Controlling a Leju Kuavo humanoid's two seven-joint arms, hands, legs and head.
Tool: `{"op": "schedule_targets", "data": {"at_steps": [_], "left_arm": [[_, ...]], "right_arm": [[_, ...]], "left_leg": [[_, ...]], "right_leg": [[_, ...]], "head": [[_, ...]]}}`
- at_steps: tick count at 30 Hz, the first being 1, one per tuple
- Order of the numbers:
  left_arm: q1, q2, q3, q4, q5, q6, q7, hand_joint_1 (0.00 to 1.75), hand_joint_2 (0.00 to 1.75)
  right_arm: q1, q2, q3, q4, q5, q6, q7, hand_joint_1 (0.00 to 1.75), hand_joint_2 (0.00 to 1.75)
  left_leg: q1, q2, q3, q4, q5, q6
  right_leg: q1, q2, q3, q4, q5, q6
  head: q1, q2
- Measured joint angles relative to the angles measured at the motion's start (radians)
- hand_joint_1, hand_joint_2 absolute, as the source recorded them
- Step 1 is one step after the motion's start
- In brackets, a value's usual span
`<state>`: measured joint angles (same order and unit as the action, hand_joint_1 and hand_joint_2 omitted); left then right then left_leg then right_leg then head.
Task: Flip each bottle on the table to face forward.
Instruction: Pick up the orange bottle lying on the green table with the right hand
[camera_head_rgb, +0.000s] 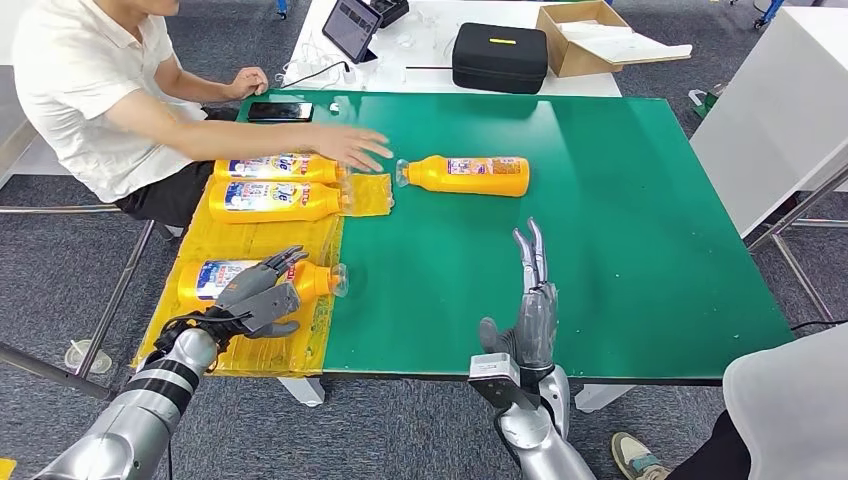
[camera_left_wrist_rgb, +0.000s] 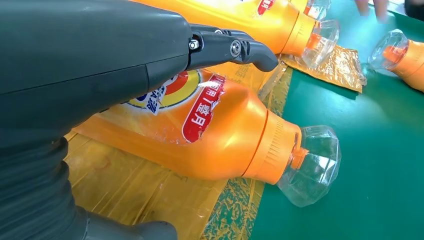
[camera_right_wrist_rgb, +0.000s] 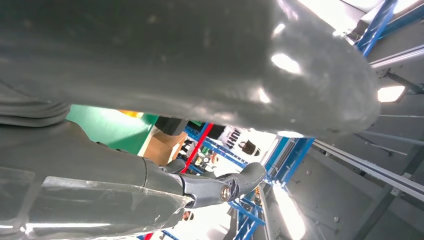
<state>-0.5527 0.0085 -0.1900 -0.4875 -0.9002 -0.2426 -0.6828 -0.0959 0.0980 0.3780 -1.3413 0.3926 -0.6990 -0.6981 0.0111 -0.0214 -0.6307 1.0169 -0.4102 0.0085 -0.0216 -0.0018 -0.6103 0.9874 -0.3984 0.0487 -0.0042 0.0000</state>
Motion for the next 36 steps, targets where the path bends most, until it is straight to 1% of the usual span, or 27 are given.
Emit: {"op": "schedule_targets", "data": {"at_steps": [5,7,9,10,12,13,15,17,18,21,23,27,29,31,34,36], "left_arm": [[0.009,0.001,-0.005,-0.013,0.03,-0.003,-0.015,0.0,1.75],[0.03,0.0,-0.017,-0.046,0.073,0.029,-0.02,0.0,1.75],[0.071,-0.013,-0.033,-0.103,0.13,0.112,-0.018,0.0,1.75],[0.097,-0.026,-0.039,-0.138,0.164,0.169,-0.015,0.0,1.75],[0.158,-0.069,-0.047,-0.226,0.253,0.306,-0.004,0.0,1.75],[0.192,-0.094,-0.053,-0.281,0.309,0.378,0.006,0.0,1.75],[0.252,-0.134,-0.08,-0.392,0.419,0.494,0.025,0.0,1.75],[0.3,-0.158,-0.119,-0.489,0.509,0.565,0.043,0.0,1.75],[0.325,-0.17,-0.134,-0.536,0.561,0.593,0.056,0.0,1.75],[0.402,-0.208,-0.175,-0.667,0.753,0.69,0.092,0.0,1.75],[0.439,-0.216,-0.219,-0.737,0.835,0.767,0.082,0.0,1.75],[0.471,-0.215,-0.292,-0.832,0.858,0.881,0.008,0.0,1.75],[0.473,-0.214,-0.315,-0.864,0.856,0.911,-0.011,0.0,1.75],[0.473,-0.21,-0.333,-0.888,0.861,0.915,-0.015,0.0,1.75],[0.473,-0.204,-0.355,-0.909,0.882,0.902,-0.015,0.0,1.75],[0.475,-0.201,-0.366,-0.912,0.908,0.875,-0.007,0.0,1.75]], "right_arm": [[0.0,0.0,0.0,0.0,0.006,0.0,0.0,0.0,0.0],[0.002,-0.001,-0.001,0.0,0.015,0.0,0.0,0.0,0.0],[0.008,-0.001,-0.004,0.0,0.025,0.0,0.0,0.0,0.0],[0.014,-0.001,-0.007,-0.001,0.029,0.0,0.0,0.0,0.0],[0.029,-0.001,-0.016,-0.009,0.023,0.0,0.0,0.0,0.0],[0.038,-0.001,-0.018,-0.017,-0.003,0.001,0.0,0.0,0.0],[0.054,-0.001,-0.014,-0.036,-0.111,0.016,0.0,0.0,0.0],[0.065,-0.002,-0.006,-0.053,-0.219,0.053,0.007,0.0,0.0],[0.068,-0.002,-0.006,-0.055,-0.24,0.073,0.018,0.0,0.0],[0.074,0.016,-0.026,-0.015,-0.193,0.087,0.046,0.0,0.0],[0.081,0.032,-0.048,0.012,-0.145,0.061,0.04,0.0,0.0],[0.083,0.053,-0.089,0.024,-0.061,0.009,0.01,0.0,1.75],[0.082,0.058,-0.107,0.025,-0.012,0.006,0.004,0.0,1.75],[0.082,0.063,-0.129,0.024,0.084,0.004,0.002,0.0,1.75],[0.076,0.077,-0.184,0.031,0.307,0.003,0.001,0.0,1.75],[0.06,0.087,-0.247,0.063,0.487,0.003,0.007,0.0,1.75]], "left_leg": [[0.0,0.0,0.0,0.0,0.0,0.0],[0.0,0.0,0.0,0.0,0.0,0.0],[0.0,0.001,-0.001,0.0,0.0,0.0],[0.0,0.001,-0.003,0.001,0.0,0.0],[0.0,0.001,-0.005,0.001,0.0,0.0],[-0.001,0.001,-0.007,0.001,0.0,0.001],[-0.001,0.001,-0.008,0.001,-0.001,0.001],[-0.002,0.001,-0.01,0.001,-0.002,0.001],[-0.002,0.001,-0.01,0.001,-0.003,0.001],[-0.001,0.003,-0.01,0.001,-0.004,0.0],[-0.001,0.003,-0.012,0.001,-0.003,0.0],[0.0,0.003,-0.014,0.001,-0.003,0.0],[0.0,0.003,-0.014,0.001,-0.003,0.0],[0.0,0.003,-0.014,0.001,-0.003,0.0],[0.0,0.003,-0.014,0.001,-0.003,0.0],[0.0,0.003,-0.014,0.001,-0.003,0.0]], "right_leg": [[0.0,0.0,0.0,0.0,0.0,0.0],[0.0,0.0,-0.001,0.0,0.0,0.0],[0.0,0.001,-0.003,0.0,0.0,0.0],[-0.001,0.001,-0.004,0.0,0.0,0.0],[-0.001,0.001,-0.006,0.0,0.0,0.0],[-0.002,0.001,-0.007,0.0,0.0,0.001],[-0.002,0.001,-0.009,-0.001,0.0,0.001],[-0.002,0.001,-0.01,-0.001,0.0,0.001],[-0.002,0.001,-0.011,-0.001,0.0,0.001],[-0.001,0.002,-0.012,-0.001,0.0,0.001],[0.0,0.002,-0.014,-0.001,0.0,0.001],[0.001,0.002,-0.015,-0.001,0.0,0.001],[0.001,0.002,-0.015,-0.001,0.0,0.001],[0.0,0.002,-0.015,-0.001,0.0,0.001],[0.0,0.002,-0.015,-0.001,0.0,0.001],[0.0,0.002,-0.015,-0.001,0.0,0.001]], "head": [[0.0,0.0],[0.0,0.0],[0.0,0.0],[0.0,0.0],[0.0,0.0],[0.0,0.0],[0.001,0.0],[0.0,0.0],[0.0,0.0],[0.0,0.0],[0.0,0.0],[0.0,0.0],[0.0,0.0],[0.0,0.0],[0.0,0.0],[0.0,0.0]]}}
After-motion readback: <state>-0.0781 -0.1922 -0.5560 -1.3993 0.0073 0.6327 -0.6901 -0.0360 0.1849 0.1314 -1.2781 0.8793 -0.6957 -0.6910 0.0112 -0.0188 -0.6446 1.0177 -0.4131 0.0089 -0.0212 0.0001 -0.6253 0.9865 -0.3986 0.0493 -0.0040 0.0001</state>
